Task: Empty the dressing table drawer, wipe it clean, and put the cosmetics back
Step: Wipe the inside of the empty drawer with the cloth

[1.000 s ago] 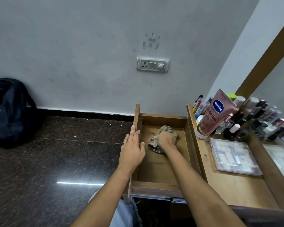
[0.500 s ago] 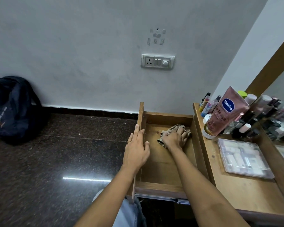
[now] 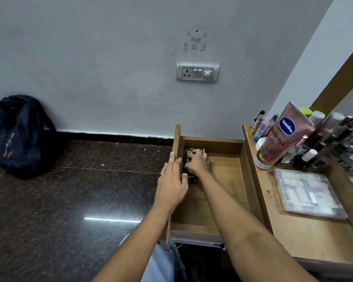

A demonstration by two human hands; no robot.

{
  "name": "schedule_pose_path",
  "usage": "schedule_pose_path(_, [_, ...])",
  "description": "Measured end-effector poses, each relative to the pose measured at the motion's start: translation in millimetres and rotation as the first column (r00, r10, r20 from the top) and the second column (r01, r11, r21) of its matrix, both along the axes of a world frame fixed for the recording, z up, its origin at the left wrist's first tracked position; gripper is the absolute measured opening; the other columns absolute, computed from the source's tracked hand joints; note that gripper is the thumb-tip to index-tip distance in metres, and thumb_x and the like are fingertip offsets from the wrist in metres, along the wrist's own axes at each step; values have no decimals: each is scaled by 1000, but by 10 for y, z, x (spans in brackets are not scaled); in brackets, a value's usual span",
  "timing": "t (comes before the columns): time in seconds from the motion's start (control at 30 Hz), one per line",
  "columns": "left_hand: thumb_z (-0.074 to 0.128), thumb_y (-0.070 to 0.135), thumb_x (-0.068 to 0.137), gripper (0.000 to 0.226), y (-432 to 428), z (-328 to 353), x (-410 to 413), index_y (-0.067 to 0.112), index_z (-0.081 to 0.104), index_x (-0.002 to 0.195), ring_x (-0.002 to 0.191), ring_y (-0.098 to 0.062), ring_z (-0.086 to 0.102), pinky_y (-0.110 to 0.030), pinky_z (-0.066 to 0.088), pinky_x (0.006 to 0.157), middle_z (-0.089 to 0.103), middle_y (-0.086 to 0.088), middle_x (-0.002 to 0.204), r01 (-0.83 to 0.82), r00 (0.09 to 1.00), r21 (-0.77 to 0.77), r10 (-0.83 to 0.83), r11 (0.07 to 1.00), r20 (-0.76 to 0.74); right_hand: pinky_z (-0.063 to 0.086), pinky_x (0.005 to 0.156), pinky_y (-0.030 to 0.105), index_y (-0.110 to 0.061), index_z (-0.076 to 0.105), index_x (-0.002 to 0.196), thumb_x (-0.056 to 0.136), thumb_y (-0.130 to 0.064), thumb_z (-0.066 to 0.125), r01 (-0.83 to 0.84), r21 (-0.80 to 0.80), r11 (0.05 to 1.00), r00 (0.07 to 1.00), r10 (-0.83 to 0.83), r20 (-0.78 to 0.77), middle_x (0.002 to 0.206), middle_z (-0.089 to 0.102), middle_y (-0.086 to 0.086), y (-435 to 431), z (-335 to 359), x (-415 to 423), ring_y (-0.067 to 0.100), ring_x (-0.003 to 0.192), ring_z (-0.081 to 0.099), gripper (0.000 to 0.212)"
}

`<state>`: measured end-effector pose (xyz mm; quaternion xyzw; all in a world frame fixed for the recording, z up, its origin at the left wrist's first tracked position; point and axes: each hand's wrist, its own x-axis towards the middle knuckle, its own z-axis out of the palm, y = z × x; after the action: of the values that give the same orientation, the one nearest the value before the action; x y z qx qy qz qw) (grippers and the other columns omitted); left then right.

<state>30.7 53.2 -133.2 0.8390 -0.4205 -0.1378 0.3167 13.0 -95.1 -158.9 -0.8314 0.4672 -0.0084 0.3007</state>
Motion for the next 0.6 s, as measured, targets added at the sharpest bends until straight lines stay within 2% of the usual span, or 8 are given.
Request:
schedule_pose_path(0.1, [40, 31, 99, 53, -1, -18, 3, 22, 28, 149, 146, -23, 19, -44, 28, 116, 1, 7, 162, -2, 1000, 4, 2, 1000, -2, 30, 110, 48, -26, 53, 132, 81, -20, 65, 53, 58, 997, 998, -54, 19, 144, 32, -2, 51, 18, 9, 29, 137, 22, 52])
schedule_pose_path(0.17, [39, 31, 98, 53, 5, -13, -7, 22, 28, 149, 146, -22, 20, -44, 28, 115, 1, 7, 162, -4, 1000, 2, 4, 1000, 2, 31, 108, 48, -28, 52, 131, 81, -23, 65, 32, 62, 998, 999, -32, 1, 144, 32, 1, 116, 49, -43, 30, 137, 24, 51])
schedule_pose_path(0.3, [39, 31, 98, 53, 11, 11, -12, 20, 29, 149, 146, -23, 21, -45, 28, 115, 3, 5, 162, 1, 1000, -4, -1, 1000, -2, 35, 106, 46, -27, 45, 132, 94, -34, 54, 65, 99, 993, 997, -68, 32, 145, 32, 9, 404, 106, -394, 33, 130, 37, 39])
schedule_pose_path(0.37, [39, 29, 99, 52, 17, 25, -12, 19, 29, 149, 146, -25, 21, -45, 27, 116, 3, 4, 162, 7, 1000, -1, -7, 1000, -8, 41, 104, 44, -28, 40, 136, 93, -26, 56, -26, 127, 992, 999, 28, -15, 150, 28, 11, 574, 87, -622, 32, 130, 40, 46])
schedule_pose_path(0.43, [39, 28, 99, 52, 26, 51, -19, 19, 29, 149, 146, -26, 19, -45, 27, 116, 3, 4, 162, 12, 1000, -2, -12, 1000, -17, 44, 104, 39, -25, 35, 143, 84, -7, 64, -157, 192, 969, 981, 175, -81, 154, 23, 7, 667, 87, -847, 26, 135, 38, 69])
schedule_pose_path(0.5, [39, 28, 99, 52, 25, 65, -18, 19, 29, 149, 146, -26, 19, -45, 27, 116, 3, 4, 162, 15, 1000, -7, -15, 1000, -13, 36, 111, 31, -21, 40, 144, 84, 0, 59, -304, 166, 938, 946, 318, -64, 154, 31, 1, 680, 114, -1044, 17, 138, 33, 66])
schedule_pose_path(0.53, [39, 28, 99, 52, 19, 66, -17, 19, 29, 149, 146, -26, 20, -45, 27, 116, 4, 4, 162, 15, 1000, -8, -15, 1000, -9, 25, 116, 31, -21, 40, 145, 88, -1, 54, -369, 125, 921, 924, 378, -57, 156, 28, -3, 678, 121, -1126, 15, 142, 26, 62])
schedule_pose_path(0.6, [40, 28, 99, 52, 9, 62, -11, 18, 30, 149, 146, -26, 20, -44, 27, 116, 5, 4, 162, 17, 1000, -13, -17, 1000, -5, 5, 120, 37, -24, 23, 152, 94, -7, 47, -459, 105, 882, 881, 467, -76, 160, 6, -7, 676, 98, -1216, 16, 148, 1, 65])
